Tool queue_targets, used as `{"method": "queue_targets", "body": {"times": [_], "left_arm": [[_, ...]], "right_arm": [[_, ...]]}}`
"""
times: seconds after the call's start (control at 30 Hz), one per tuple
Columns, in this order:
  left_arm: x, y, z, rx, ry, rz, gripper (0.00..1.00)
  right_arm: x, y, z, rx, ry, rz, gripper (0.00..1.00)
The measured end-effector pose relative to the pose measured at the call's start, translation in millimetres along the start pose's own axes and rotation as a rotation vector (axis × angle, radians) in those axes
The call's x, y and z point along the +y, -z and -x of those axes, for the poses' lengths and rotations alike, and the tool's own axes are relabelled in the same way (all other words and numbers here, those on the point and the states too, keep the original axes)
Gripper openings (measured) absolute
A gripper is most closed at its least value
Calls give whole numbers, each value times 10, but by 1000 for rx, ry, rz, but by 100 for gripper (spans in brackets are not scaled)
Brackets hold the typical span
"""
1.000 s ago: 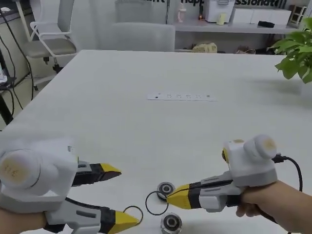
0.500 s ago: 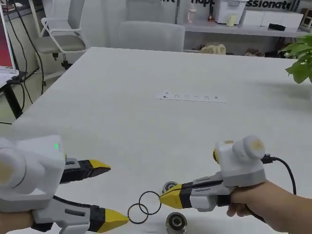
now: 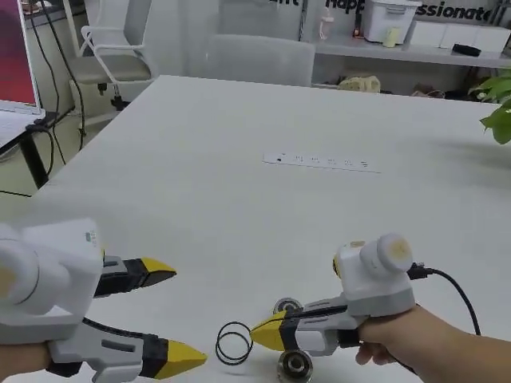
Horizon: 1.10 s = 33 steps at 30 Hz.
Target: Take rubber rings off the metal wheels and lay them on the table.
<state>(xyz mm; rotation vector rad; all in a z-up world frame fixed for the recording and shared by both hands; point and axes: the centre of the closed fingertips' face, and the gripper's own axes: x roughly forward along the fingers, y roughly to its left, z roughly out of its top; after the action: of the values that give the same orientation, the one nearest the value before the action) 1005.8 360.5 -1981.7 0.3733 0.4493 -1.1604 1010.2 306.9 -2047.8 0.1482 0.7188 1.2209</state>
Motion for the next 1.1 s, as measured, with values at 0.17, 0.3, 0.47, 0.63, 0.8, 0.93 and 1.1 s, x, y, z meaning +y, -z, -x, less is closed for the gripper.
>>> {"method": "queue_targets", "body": {"times": [0.17, 0.3, 0.47, 0.63, 0.8, 0.93, 1.1], "left_arm": [[11, 10, 12, 2, -4, 2, 63], [7, 24, 10, 7, -2, 0, 63], [-7, 40, 4, 11, 1, 2, 63], [-10, 58, -4, 17, 2, 6, 63], [-9, 71, -8, 21, 2, 9, 63], [-13, 93, -14, 30, 3, 10, 62], [-10, 111, -19, 38, 7, 13, 62]], "right_arm": [[-47, 30, -60, 8, 21, -15, 0], [-98, 48, -91, 9, 41, -24, 0], [-99, 86, -116, 19, 46, -33, 0], [-154, 128, -113, 29, 77, -49, 0], [-186, 162, -102, 36, 96, -63, 0], [-187, 177, -110, 45, 102, -59, 0], [-195, 182, -128, 67, 109, -31, 1]]}}
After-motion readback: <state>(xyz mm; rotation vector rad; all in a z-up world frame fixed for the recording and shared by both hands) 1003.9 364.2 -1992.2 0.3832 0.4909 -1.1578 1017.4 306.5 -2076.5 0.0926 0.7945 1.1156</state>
